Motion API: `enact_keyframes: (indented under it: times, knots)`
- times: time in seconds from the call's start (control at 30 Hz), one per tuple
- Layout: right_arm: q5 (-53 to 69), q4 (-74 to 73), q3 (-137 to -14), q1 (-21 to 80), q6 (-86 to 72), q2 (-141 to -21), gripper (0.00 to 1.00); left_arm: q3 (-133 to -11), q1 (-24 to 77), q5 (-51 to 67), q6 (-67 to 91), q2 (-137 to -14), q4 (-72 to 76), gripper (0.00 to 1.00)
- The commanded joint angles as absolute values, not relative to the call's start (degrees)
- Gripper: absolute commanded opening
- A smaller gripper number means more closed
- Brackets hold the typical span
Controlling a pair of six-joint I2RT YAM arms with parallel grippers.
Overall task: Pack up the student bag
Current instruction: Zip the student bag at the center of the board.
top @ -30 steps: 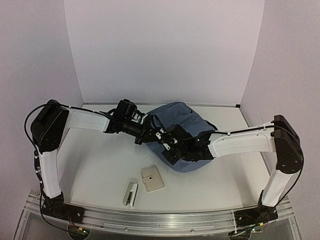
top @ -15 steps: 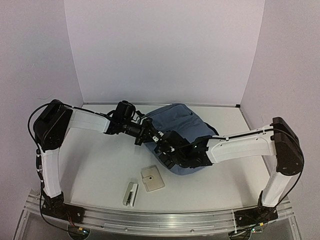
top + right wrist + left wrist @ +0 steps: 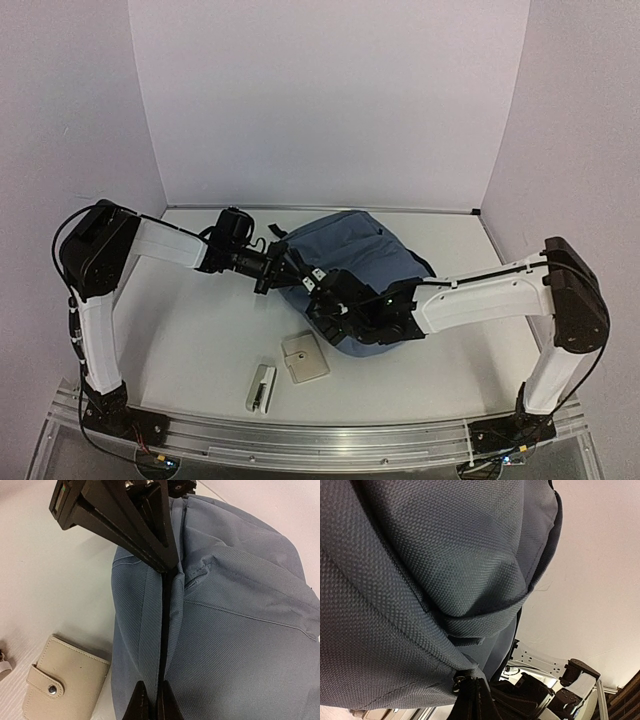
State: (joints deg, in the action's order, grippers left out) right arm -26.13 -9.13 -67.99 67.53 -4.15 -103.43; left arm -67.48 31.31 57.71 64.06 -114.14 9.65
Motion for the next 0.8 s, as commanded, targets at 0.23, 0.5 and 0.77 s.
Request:
enact_keyframes:
  times: [0.23,0.5,0.77]
  knots:
    - [-23.79,-11.98,-68.17,71.18,-7.88,-95.49,0.0,-70.4,24.9,40.32,56.61,-111.9,3.76,0.01]
    - [-26.06,-10.7,-70.06,71.15,-10.88,-96.45,0.0,-69.11,24.87,33.86,50.0,-100.6,-6.12,0.48]
    - [-32.48,-10.72,-72.85,71.04,-16.76,-99.59,0.0,-61.9,24.82,22.54,45.78,-84.0,-16.55,0.69]
